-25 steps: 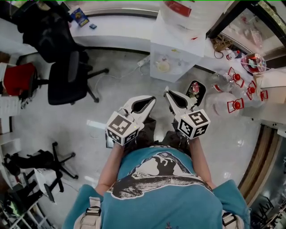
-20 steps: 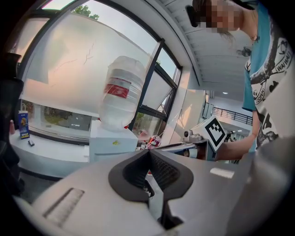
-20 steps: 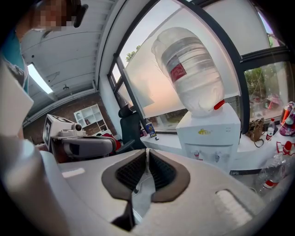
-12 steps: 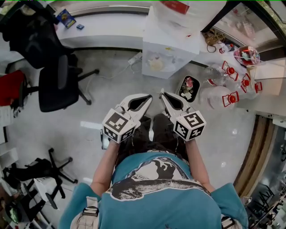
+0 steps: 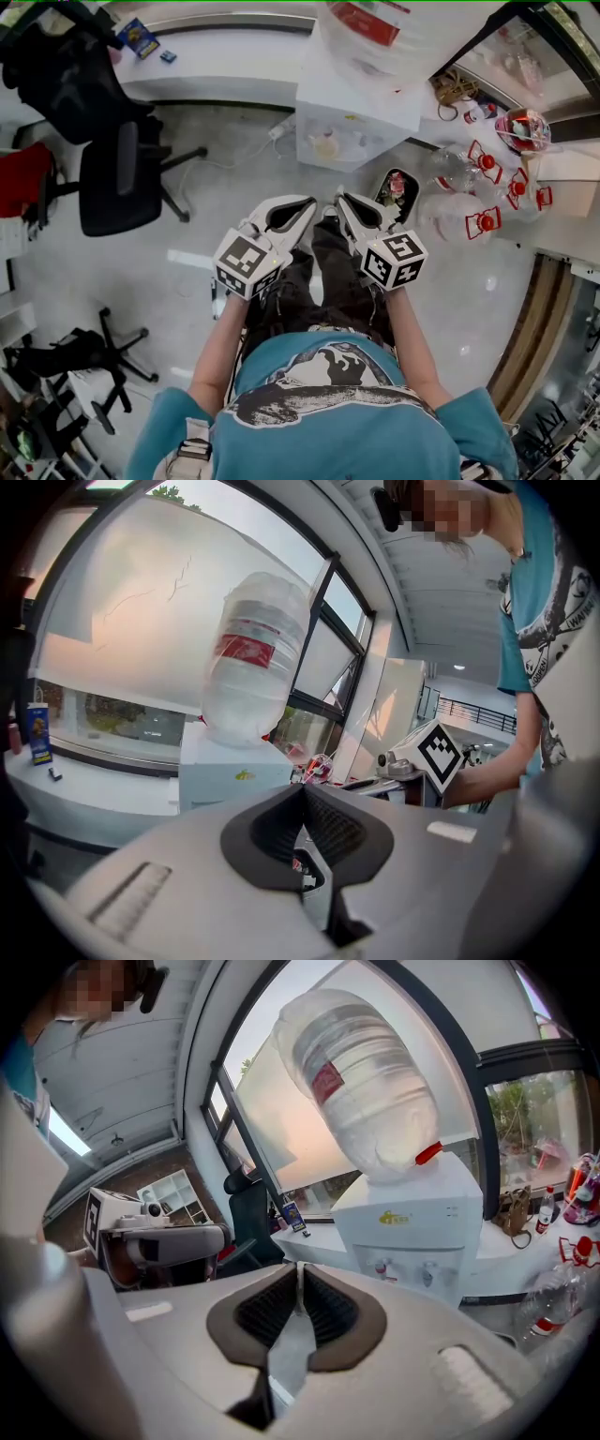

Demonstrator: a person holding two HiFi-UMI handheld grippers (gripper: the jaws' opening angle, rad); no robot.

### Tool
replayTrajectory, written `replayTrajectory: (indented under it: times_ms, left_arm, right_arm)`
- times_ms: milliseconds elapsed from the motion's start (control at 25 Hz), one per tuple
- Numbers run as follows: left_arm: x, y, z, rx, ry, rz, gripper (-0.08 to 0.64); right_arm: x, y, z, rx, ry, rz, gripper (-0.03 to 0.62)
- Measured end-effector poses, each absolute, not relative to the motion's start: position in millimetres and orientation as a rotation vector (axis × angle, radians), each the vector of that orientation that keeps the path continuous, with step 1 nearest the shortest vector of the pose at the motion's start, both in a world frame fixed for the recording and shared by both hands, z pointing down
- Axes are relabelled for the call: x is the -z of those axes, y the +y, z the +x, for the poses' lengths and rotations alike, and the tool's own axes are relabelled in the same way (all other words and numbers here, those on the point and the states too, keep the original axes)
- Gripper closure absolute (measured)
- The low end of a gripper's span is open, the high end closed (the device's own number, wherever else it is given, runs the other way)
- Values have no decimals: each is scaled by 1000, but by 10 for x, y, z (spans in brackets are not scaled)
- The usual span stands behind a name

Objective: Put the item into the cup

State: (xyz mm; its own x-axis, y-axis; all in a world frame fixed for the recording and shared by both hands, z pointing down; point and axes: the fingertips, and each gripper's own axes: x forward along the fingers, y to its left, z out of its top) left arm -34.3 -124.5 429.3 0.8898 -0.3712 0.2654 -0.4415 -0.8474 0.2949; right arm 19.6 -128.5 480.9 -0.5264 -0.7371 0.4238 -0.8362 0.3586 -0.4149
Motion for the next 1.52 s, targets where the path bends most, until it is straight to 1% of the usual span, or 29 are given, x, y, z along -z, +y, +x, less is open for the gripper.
replayTrajectory:
  times_ms: [320,680,1200,1520]
  left_arm:
    - [-4489,-1570,-194,-321,-663,2679,549]
    - [-4785,-1876,-170,-321,-737,2621,549]
    - [-5430,-2036,-290,-407,-775,2585,549]
    - [-5548,-2099,-203,-429,-738,2588,549]
  right_arm:
    - [-5184,-1739,413,-948,-2421,1402,569]
    - [-5898,-2143,470,-999,-2348,1368,569]
    - [-6912,-2550,481,-1030,-2258,1407,569]
    - [-7431,-2804,564,-1040,-2167,1472,569]
